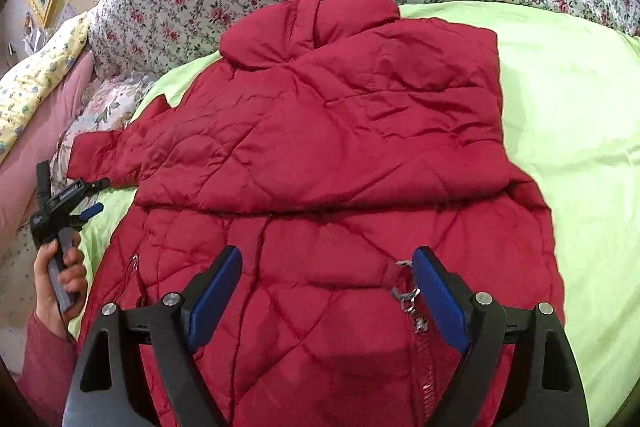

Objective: Fold large clothes
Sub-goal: 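Move the left tool to the other sleeve and grasp its cuff, then lift the sleeve with the left tool and lay it across the coat body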

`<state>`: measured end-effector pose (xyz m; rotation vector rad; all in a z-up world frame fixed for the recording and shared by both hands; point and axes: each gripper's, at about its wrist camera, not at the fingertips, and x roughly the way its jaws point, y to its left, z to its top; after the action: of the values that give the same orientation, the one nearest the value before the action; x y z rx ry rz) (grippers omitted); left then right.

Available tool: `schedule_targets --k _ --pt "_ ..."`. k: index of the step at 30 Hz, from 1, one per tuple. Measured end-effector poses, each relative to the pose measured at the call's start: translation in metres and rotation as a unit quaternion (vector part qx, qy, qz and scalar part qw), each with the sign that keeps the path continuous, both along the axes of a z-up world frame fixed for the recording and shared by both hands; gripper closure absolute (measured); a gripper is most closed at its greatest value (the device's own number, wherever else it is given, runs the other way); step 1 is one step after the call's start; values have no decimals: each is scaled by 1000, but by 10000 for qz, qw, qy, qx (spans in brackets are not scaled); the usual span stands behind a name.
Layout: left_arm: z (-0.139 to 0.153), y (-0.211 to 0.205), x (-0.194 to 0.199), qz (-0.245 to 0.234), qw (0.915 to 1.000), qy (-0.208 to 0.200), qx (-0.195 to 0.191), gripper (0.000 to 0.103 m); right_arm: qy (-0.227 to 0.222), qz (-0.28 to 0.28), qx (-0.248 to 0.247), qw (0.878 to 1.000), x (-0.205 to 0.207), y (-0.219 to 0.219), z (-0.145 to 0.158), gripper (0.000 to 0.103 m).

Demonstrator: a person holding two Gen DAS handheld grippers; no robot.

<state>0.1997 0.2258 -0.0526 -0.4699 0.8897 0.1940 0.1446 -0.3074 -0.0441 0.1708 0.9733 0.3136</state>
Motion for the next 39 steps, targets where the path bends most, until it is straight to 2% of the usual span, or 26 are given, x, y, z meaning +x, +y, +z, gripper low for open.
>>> schedule_targets --k 5,8,12,14,15,16,17,18,19,24,28,35,39 --pt "-6 57 14 722 9974 36 78 19 -63 253 -187 9995 -10 12 2 15" --pt "-4 89 23 1152 9932 -91 129 19 -106 348 -283 9989 -16 16 5 15" --pt "-2 119 39 1442 9893 -225 -34 19 -98 350 -286 9989 -20 16 7 15" --pt "1 127 46 1511 9882 -247 58 20 -94 336 -307 9989 -22 15 7 15" --pt "2 130 50 1518 9879 -281 107 36 -85 320 -309 9990 -23 14 6 15" --pt "2 132 53 1435 9891 -312 60 67 -60 293 -316 9991 -23 12 5 15" --pt "2 133 56 1316 9908 -310 -72 80 -37 273 -325 9991 -23 10 3 15" --pt "3 133 58 1239 9916 -327 -155 89 -19 254 -327 9991 -23 9 2 15" --pt "7 129 56 1198 9919 -403 -91 92 -2 230 -316 9992 -24 7 2 15" --pt "33 86 45 705 9941 -798 207 95 -14 151 -254 9996 -26 4 1 15" --pt "60 55 22 305 9917 -1189 374 95 -22 136 -210 9997 -27 3 1 15" --pt "88 -15 1 -623 9830 -1717 200 95 -8 148 -152 9998 -30 2 -1 15" --pt "95 -54 -3 -1128 9769 -1816 60 95 -34 74 -75 9999 -32 -2 2 15"
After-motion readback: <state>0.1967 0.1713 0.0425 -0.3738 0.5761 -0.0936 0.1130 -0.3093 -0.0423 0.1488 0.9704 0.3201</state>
